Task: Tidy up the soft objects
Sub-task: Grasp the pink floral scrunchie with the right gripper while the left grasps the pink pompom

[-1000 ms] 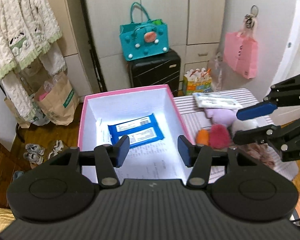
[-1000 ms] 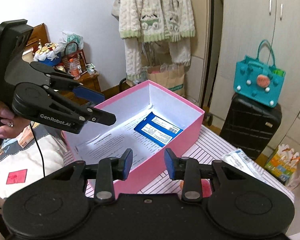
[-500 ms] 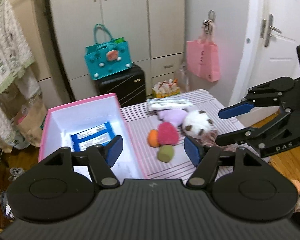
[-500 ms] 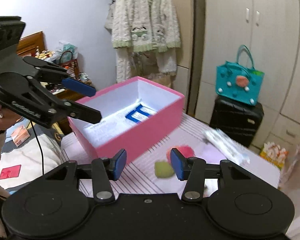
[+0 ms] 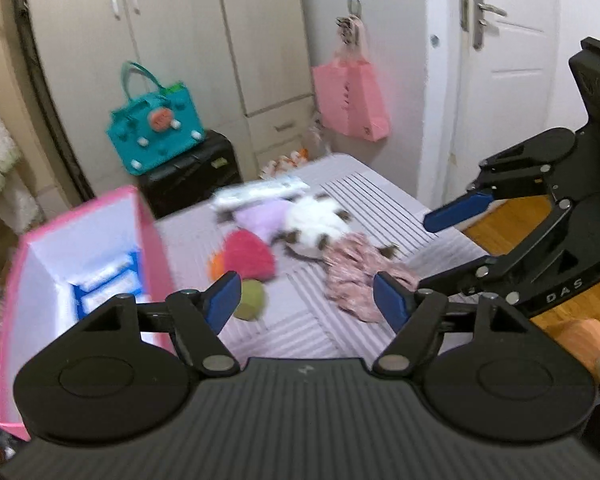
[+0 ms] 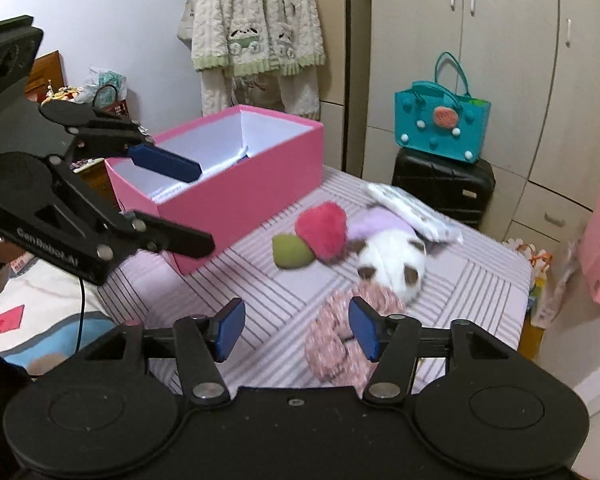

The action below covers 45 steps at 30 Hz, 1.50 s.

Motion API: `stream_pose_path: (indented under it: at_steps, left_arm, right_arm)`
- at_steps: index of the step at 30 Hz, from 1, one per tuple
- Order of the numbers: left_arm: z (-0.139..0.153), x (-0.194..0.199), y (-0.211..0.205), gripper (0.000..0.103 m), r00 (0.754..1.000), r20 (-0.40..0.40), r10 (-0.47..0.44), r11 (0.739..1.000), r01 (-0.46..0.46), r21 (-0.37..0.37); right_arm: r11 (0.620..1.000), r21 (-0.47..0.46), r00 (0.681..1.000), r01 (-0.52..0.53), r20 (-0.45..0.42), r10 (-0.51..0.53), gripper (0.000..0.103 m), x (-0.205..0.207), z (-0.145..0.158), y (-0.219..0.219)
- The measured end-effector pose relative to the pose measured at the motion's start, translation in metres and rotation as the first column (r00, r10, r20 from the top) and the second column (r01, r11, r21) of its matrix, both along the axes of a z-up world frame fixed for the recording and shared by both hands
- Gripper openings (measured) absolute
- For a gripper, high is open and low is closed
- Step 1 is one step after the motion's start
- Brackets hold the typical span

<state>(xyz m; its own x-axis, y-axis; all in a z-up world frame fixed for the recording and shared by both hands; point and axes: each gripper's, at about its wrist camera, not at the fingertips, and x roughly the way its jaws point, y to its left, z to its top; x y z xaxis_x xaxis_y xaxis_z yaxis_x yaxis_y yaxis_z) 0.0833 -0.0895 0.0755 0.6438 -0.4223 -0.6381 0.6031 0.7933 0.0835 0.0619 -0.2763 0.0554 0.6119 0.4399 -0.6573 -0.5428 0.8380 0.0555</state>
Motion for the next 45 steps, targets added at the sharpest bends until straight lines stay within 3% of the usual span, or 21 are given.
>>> stream_pose_path:
  at_steps: [3,9,14,17,20,22,26,30,34,36,39,41,43,45]
  left_arm:
    - [-0.016,0.006,-0.006,0.074,0.998,-0.065,-0.004,0.999,0.001,-0.043]
    - [-0.046,0.031,-0.006,0.076,0.993,-0.101,0.064,0.993,-0.074,-0.096]
    - [-0.064,0.055,-0.012,0.076,0.991,-0.051,0.121,0.985,-0.127,-0.116]
    - [-0.071,0.068,-0.018,0.077,0.988,0.014,0.152,0.983,-0.15,-0.108]
    - [-0.078,0.084,-0.023,0.077,0.983,0.021,0.18,0.979,-0.177,-0.098]
    - [-0.083,0.094,-0.027,0.077,0.98,0.023,0.199,0.976,-0.196,-0.09]
    - [-0.092,0.107,-0.038,0.077,0.962,0.117,0.248,0.969,-0.248,-0.019]
    - [-0.097,0.128,-0.04,0.077,0.963,0.061,0.262,0.965,-0.261,-0.03]
    - [-0.104,0.133,-0.039,0.077,0.961,0.035,0.276,0.961,-0.275,-0.017]
    - [-0.108,0.133,-0.04,0.077,0.962,0.023,0.274,0.961,-0.274,0.021]
    - [-0.109,0.132,-0.039,0.077,0.958,0.024,0.286,0.958,-0.287,0.012]
    - [-0.109,0.131,-0.036,0.076,0.957,0.026,0.288,0.958,-0.288,-0.01]
    - [-0.109,0.131,-0.035,0.064,0.957,0.028,0.289,0.957,-0.288,-0.027]
    - [-0.109,0.132,-0.032,0.048,0.953,0.014,0.302,0.953,-0.301,-0.033]
  right_arm:
    - [1.0,0.022,1.0,0.018,-0.019,-0.018,0.065,-0.002,-0.02,-0.008]
    - [0.995,0.039,0.996,0.088,0.025,-0.089,0.065,-0.004,-0.064,-0.017]
    - [0.986,0.058,0.985,0.158,0.064,-0.161,0.069,0.002,-0.094,-0.015]
    - [0.982,0.058,0.977,0.18,0.107,-0.186,0.075,0.004,-0.104,-0.008]
    - [0.977,0.068,0.969,0.203,0.132,-0.211,0.086,0.008,-0.111,-0.003]
    - [0.975,0.061,0.964,0.214,0.146,-0.221,0.087,0.011,-0.114,0.002]
    - [0.975,0.042,0.962,0.217,0.16,-0.221,0.087,0.017,-0.117,0.012]
    - [0.975,0.017,0.964,0.221,0.148,-0.221,0.087,0.028,-0.123,0.02]
    - [0.959,0.089,0.953,0.268,0.119,-0.277,0.087,0.033,-0.127,0.014]
    - [0.949,0.113,0.944,0.295,0.117,-0.308,0.085,0.031,-0.127,0.011]
    - [0.929,0.146,0.926,0.34,0.123,-0.358,0.068,0.026,-0.127,0.004]
    - [0.92,0.159,0.917,0.358,0.125,-0.378,0.044,0.024,-0.128,0.0]
    - [0.913,0.156,0.908,0.376,0.134,-0.397,0.032,0.023,-0.13,-0.002]
    - [0.914,0.141,0.906,0.379,0.146,-0.398,0.028,0.02,-0.13,-0.001]
